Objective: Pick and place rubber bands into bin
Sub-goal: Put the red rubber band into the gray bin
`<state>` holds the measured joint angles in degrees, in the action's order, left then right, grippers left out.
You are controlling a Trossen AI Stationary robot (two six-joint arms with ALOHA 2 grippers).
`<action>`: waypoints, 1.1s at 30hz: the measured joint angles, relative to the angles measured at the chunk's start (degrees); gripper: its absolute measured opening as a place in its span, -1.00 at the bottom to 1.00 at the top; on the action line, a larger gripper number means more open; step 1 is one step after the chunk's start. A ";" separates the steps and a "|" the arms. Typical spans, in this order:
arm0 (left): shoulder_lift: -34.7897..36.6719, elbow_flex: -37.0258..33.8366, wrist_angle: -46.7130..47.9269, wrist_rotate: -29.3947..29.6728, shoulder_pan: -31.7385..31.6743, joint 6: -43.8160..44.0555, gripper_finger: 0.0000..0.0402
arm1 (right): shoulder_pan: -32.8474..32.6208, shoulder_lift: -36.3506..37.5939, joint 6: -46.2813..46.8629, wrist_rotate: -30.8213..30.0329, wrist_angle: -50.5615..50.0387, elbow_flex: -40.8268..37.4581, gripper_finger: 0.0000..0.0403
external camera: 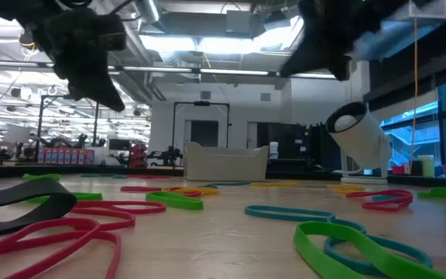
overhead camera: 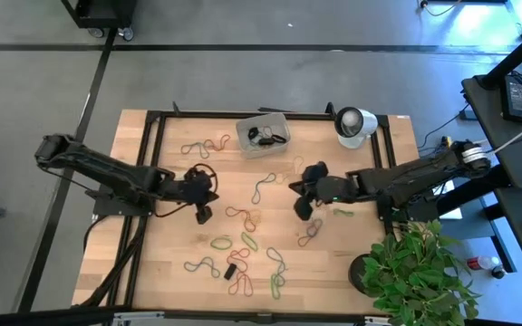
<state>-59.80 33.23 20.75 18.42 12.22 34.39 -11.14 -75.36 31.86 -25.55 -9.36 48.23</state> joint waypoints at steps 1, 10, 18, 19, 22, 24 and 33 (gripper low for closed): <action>1.49 -0.66 0.20 0.06 0.14 -0.48 -0.99 | 0.13 -2.34 -0.92 -0.01 -1.03 2.86 -0.99; 15.48 -6.86 0.85 -1.78 0.88 -5.07 -0.99 | 0.60 -29.01 -9.90 0.07 -12.90 32.56 -0.87; 21.89 -8.66 7.28 -5.16 0.88 -5.75 -0.99 | 0.60 -48.19 -11.10 6.38 -25.55 53.91 -0.57; 22.54 -8.72 7.80 -5.58 0.86 -6.21 -0.99 | 0.60 -49.93 -11.15 7.27 -26.61 55.63 -0.52; 23.15 -8.63 7.68 -6.81 0.88 -7.36 -0.99 | 0.69 -54.66 -10.83 10.31 -28.96 60.00 -0.39; 23.65 -8.70 7.89 -7.90 0.87 -7.96 -0.99 | 0.78 -57.07 -10.11 11.67 -29.65 61.53 -0.30; 24.47 -8.66 8.14 -9.67 0.88 -9.67 -0.99 | 2.40 -62.65 -8.38 12.04 -28.05 63.36 -0.16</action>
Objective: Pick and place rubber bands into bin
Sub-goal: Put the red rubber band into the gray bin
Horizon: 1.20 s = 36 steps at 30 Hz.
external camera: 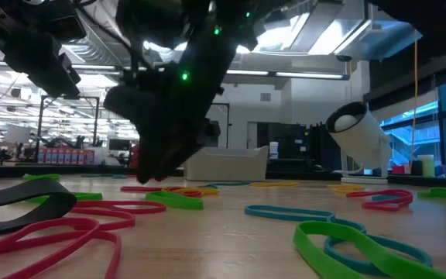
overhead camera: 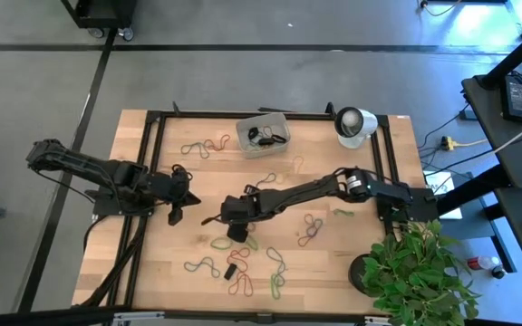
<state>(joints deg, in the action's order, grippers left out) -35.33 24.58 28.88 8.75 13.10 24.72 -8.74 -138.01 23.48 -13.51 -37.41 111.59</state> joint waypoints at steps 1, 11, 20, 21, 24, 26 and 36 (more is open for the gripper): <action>-0.03 0.00 0.18 -0.15 0.00 -0.01 -0.99 | 0.24 -0.37 0.74 -0.21 -0.28 0.00 -0.17; -0.01 0.00 0.17 -0.15 0.00 -0.02 -0.99 | 1.10 -2.69 7.75 0.15 -3.54 0.41 -0.87; -0.01 0.00 0.11 -1.22 0.00 -1.45 -0.99 | 1.25 2.69 7.76 2.06 -6.60 -0.37 -0.98; -0.01 0.00 0.12 -1.22 -0.02 -1.49 -0.99 | 1.24 3.58 7.77 1.72 -7.23 -0.30 -0.98; -0.03 0.00 0.11 -1.20 -0.02 -1.52 -0.99 | 0.95 6.43 7.73 0.05 -9.97 -0.21 -0.99; -0.03 0.00 0.00 -1.13 -0.02 -1.52 -0.99 | 0.50 7.77 7.76 -2.21 -11.94 -0.22 -0.99; -0.05 0.00 -0.34 -0.75 -0.13 -1.50 -0.99 | -1.28 15.39 9.09 -10.46 -18.20 -3.18 -0.99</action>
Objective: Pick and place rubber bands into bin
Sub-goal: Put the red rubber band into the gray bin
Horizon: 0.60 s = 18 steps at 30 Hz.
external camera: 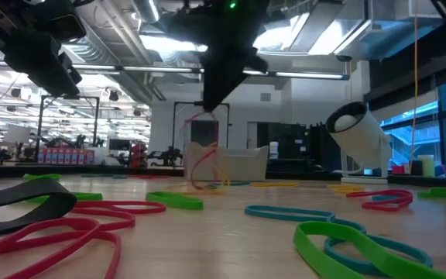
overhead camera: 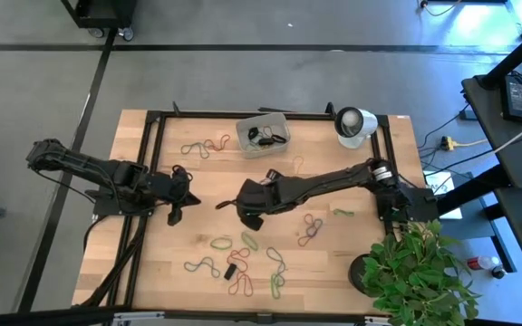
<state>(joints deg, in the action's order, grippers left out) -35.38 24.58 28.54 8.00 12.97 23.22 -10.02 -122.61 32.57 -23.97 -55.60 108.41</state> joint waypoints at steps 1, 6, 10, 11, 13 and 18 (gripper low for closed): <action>-0.02 0.00 -0.08 0.08 0.00 0.00 -0.99 | 0.00 1.16 0.02 -0.09 0.20 -1.05 -0.99; -0.02 0.00 -0.26 3.16 -0.02 -0.01 -0.99 | 0.04 7.32 0.82 -1.42 1.61 -8.63 -0.99; -0.02 0.02 -0.49 5.36 -0.02 0.00 -0.99 | 0.11 14.54 3.30 -2.08 5.16 -16.79 -0.99; 0.00 0.02 -0.51 5.69 -0.02 0.02 -0.99 | 0.11 16.38 3.48 -2.16 6.73 -19.05 -0.99; -0.02 0.02 -0.57 6.67 -0.02 0.11 -0.99 | 0.11 19.97 3.46 -2.16 9.66 -23.38 -0.99; -0.02 0.02 -2.32 10.98 -0.96 0.94 -0.99 | 0.85 28.65 2.45 -2.73 15.94 -30.61 -0.99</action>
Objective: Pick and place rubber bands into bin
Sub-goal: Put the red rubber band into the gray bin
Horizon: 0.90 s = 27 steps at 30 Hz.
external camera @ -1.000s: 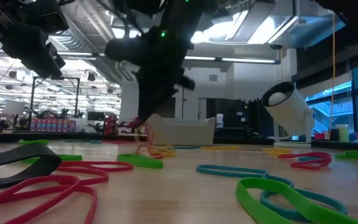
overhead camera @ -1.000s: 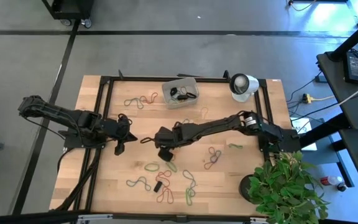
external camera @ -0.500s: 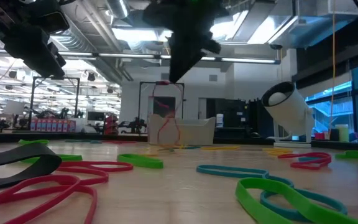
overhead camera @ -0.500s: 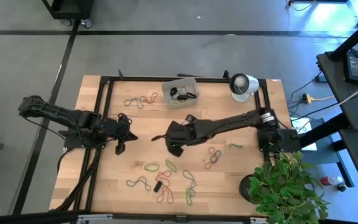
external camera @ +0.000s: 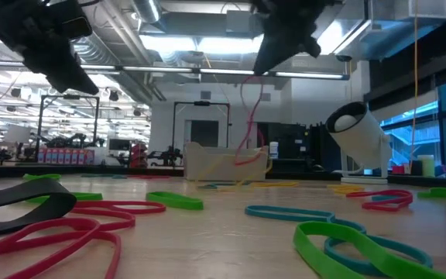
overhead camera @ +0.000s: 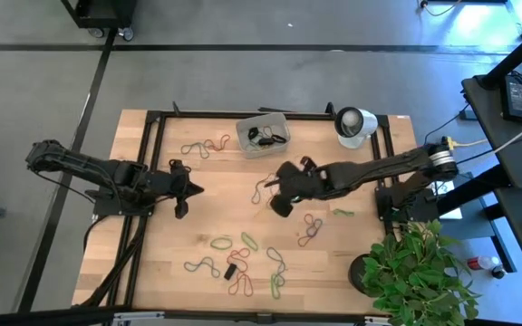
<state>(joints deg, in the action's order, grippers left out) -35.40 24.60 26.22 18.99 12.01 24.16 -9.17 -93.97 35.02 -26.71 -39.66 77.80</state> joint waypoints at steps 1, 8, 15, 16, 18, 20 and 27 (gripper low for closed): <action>0.02 0.00 -0.61 0.66 -0.69 -0.03 -0.99 | 0.48 1.27 -0.85 -0.01 0.16 -0.75 -0.99; 0.00 0.00 -4.71 1.40 -7.62 -1.29 -0.99 | 6.16 6.12 -13.59 0.42 6.41 -1.57 -0.99; 0.00 0.02 -5.69 -0.74 -12.96 0.64 -0.99 | 12.78 6.42 -20.78 17.01 11.40 -1.55 -0.99; 0.00 0.02 -5.73 -1.31 -13.31 1.01 -0.99 | 13.40 6.42 -20.40 18.97 9.96 -1.55 -0.99; 0.00 0.00 -5.66 -2.27 -13.84 1.31 -0.99 | 13.94 6.42 -19.72 22.01 6.87 -1.55 -0.99; 0.00 0.01 -5.62 -2.67 -14.05 1.30 -0.99 | 13.95 6.42 -18.56 23.37 3.54 -1.55 -0.99; 0.00 0.01 -5.50 -4.71 -14.02 0.63 -0.99 | 10.12 6.42 -12.46 15.24 -1.66 -1.55 -0.99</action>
<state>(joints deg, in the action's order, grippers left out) -35.40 24.61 20.72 14.28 -2.01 24.79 0.95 -87.55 22.56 -11.47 -41.32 76.25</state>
